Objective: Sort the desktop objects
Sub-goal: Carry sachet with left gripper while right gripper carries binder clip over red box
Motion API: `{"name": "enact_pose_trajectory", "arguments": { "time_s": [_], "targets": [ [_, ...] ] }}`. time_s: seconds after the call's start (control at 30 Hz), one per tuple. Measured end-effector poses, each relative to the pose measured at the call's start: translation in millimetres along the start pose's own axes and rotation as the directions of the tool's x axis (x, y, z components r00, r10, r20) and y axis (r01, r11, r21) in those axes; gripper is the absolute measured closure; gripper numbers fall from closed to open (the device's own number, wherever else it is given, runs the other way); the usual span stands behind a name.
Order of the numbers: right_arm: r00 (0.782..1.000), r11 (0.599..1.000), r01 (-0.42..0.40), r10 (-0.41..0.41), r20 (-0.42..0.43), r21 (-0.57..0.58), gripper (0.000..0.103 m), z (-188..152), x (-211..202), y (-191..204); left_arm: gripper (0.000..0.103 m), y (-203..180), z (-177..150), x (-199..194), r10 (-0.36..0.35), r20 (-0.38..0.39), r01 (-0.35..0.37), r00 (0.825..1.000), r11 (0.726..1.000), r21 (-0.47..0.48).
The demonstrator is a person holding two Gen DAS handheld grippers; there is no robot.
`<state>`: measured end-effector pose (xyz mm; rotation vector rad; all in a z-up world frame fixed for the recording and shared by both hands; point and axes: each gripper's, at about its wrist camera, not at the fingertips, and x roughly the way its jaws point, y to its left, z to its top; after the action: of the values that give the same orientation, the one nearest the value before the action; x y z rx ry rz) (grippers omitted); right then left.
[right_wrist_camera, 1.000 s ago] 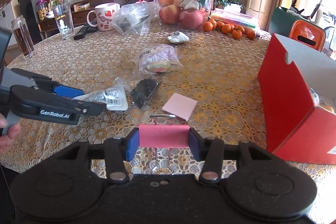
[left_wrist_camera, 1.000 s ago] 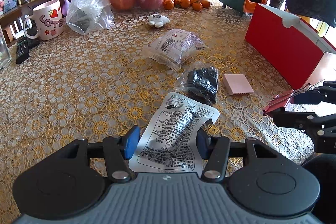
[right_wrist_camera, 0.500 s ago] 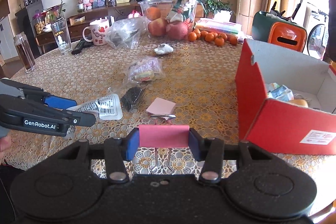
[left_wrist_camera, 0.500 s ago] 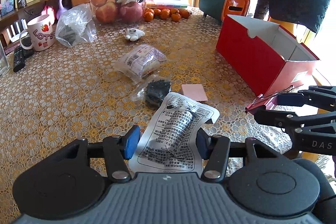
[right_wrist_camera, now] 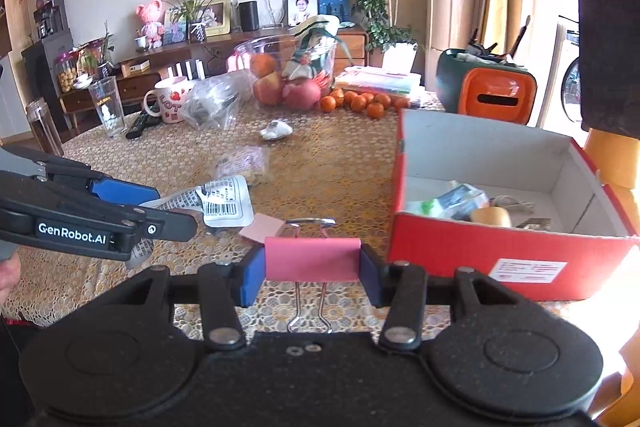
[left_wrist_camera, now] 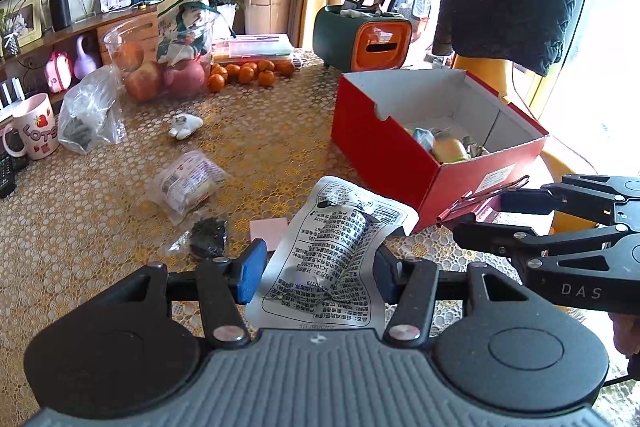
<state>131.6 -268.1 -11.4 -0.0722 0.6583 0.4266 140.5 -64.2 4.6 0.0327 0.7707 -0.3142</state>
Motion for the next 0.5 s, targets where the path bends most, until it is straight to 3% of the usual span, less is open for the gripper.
{"name": "enact_pose_trajectory", "arguments": {
  "time_s": [0.5],
  "targets": [
    [0.994, 0.993, 0.098, -0.101, 0.048, 0.061, 0.055, 11.2, -30.1, -78.5, 0.048, -85.9, 51.6, 17.2, -0.076, 0.046, 0.071, 0.996, 0.992, 0.101]
  ]
}}
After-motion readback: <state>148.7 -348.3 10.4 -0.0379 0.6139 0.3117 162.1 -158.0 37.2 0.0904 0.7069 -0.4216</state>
